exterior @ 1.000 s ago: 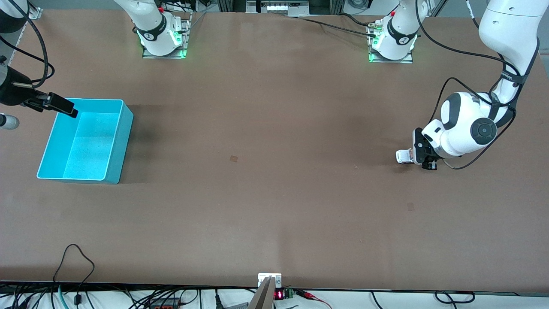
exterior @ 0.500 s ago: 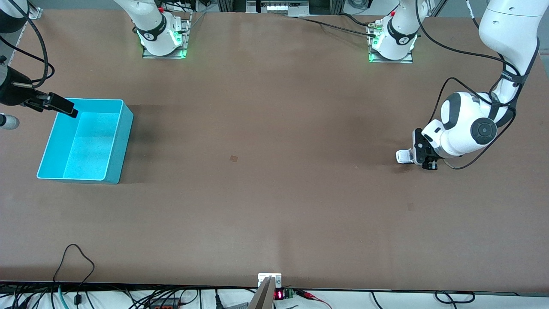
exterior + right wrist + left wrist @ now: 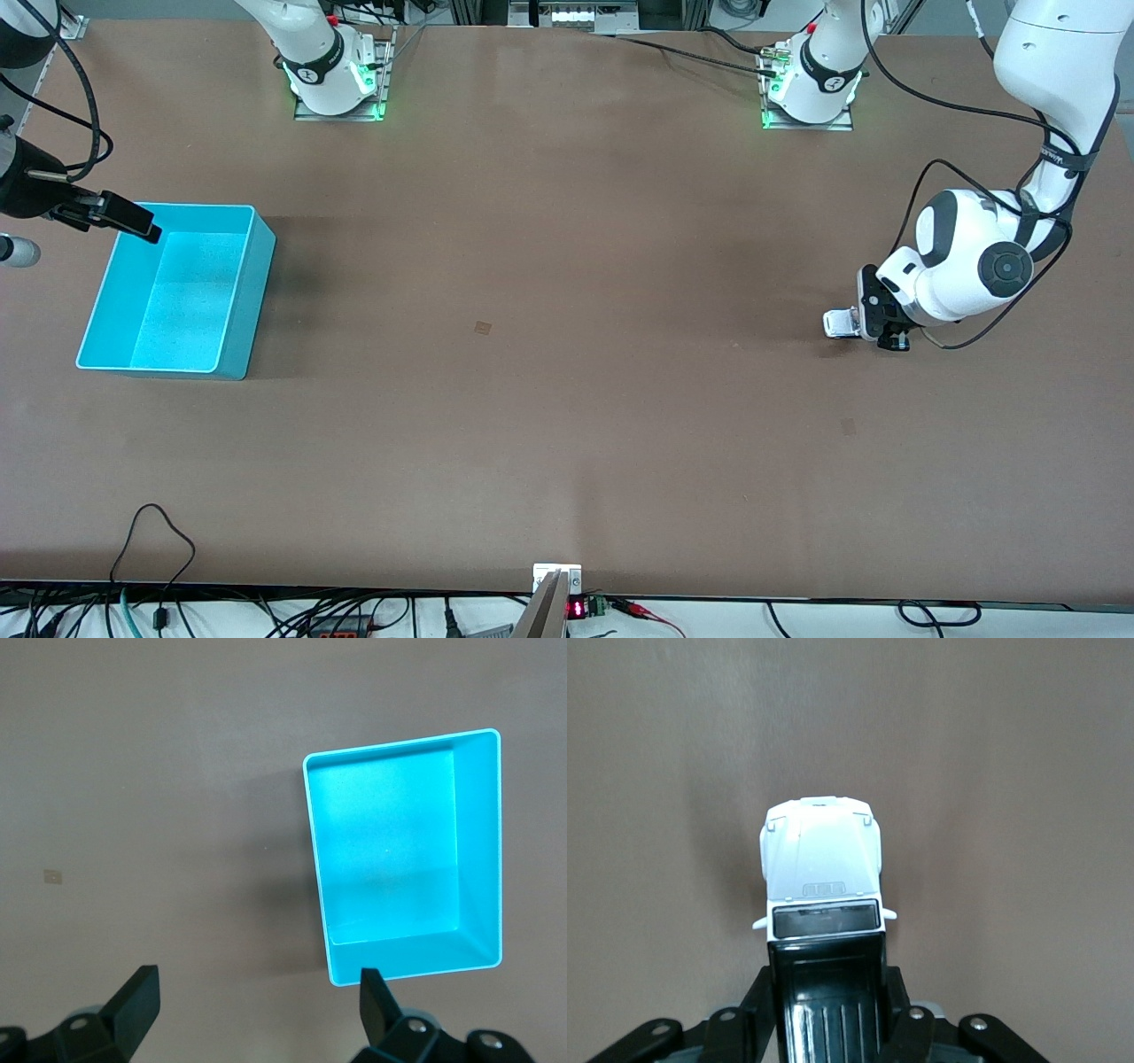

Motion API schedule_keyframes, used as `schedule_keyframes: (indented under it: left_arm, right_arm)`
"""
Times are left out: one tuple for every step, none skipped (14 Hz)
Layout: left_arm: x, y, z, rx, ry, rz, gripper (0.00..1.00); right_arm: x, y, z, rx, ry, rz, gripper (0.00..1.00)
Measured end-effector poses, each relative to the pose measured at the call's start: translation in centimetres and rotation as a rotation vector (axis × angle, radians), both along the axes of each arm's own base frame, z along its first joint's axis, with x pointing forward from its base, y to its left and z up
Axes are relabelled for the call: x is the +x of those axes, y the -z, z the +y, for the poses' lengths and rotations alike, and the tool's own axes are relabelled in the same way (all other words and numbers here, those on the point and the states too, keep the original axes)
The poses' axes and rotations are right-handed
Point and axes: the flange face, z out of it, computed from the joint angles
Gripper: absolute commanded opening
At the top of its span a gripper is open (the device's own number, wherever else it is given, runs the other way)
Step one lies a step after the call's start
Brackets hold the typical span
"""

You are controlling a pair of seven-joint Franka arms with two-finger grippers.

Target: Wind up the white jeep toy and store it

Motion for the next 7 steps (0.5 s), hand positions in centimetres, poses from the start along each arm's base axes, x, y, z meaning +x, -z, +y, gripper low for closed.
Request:
schedule_keyframes:
  left_arm:
    - [-0.1, 0.0, 0.6, 0.003, -0.005, -0.002, 0.15]
    - [-0.1, 0.0, 1.2, 0.005, -0.013, -0.004, 0.15]
    - [-0.2, 0.0, 1.8, 0.008, -0.018, -0.006, 0.15]
    - [-0.3, 0.0, 2.3, 0.013, -0.02, -0.007, 0.15]
    - [-0.3, 0.0, 2.9, 0.021, -0.017, -0.009, 0.15]
    - [-0.4, 0.0, 3.3, 0.025, -0.018, -0.011, 0.15]
    - [-0.5, 0.0, 3.7, 0.028, -0.022, -0.012, 0.15]
  right_arm:
    - [0.0, 0.0, 0.0, 0.0, 0.0, 0.0, 1.0]
    - [0.0, 0.0, 0.0, 0.0, -0.001, 0.002, 1.0]
    - [-0.1, 0.1, 0.1, 0.0, -0.001, 0.006, 1.0]
    - [-0.1, 0.1, 0.1, 0.0, -0.001, 0.008, 1.0]
    - [-0.1, 0.1, 0.1, 0.0, -0.002, 0.009, 1.0]
    - [-0.1, 0.1, 0.1, 0.0, -0.002, 0.01, 1.0]
    - [-0.1, 0.1, 0.1, 0.001, -0.002, 0.011, 1.0]
